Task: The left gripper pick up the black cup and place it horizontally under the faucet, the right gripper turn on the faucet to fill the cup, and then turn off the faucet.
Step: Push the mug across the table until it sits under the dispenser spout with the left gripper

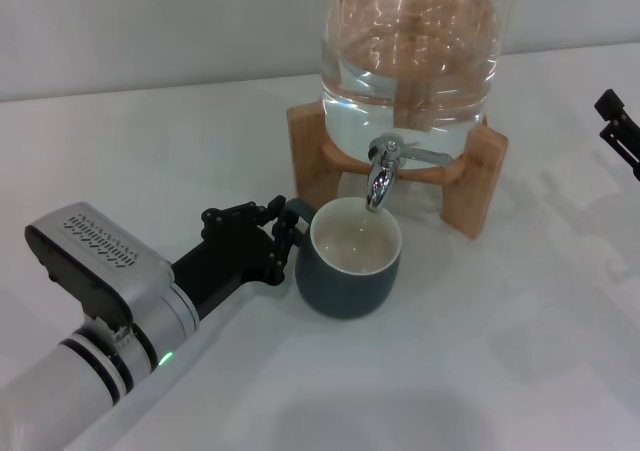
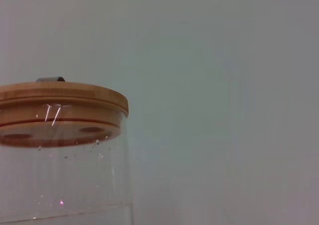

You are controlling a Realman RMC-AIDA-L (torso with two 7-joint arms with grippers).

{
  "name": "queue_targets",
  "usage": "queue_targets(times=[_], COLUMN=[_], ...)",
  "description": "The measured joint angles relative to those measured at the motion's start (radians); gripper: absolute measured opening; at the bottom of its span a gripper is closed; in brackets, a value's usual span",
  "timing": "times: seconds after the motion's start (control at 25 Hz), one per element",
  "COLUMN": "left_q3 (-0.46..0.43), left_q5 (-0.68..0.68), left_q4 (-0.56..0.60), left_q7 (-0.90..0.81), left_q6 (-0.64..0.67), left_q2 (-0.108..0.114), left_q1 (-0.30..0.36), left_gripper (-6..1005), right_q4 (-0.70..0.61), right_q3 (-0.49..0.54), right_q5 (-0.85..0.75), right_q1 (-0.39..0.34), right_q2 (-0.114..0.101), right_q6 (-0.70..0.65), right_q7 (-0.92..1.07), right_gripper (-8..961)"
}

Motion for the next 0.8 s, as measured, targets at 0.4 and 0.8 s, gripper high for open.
queue_targets(times=[0.4,0.8], left_q3=[-0.004,-0.001], left_q5=[0.0,0.0], left_q4=[-0.003,-0.004], left_q7=[-0.006,-0.006], left_q6=[-0.014,-0.026], left_q2=[0.0,0.001], left_q1=[0.002,-0.002], left_gripper=[136,211], right_q4=[-0.002,-0.002], right_q3=[-0.002,-0.002], right_q5=[0.0,0.0], right_q1=[0.0,0.007], right_q2=[0.0,0.0], right_q6=[-0.002,0.004], right_q7=[0.0,0.0], right_gripper=[871,871])
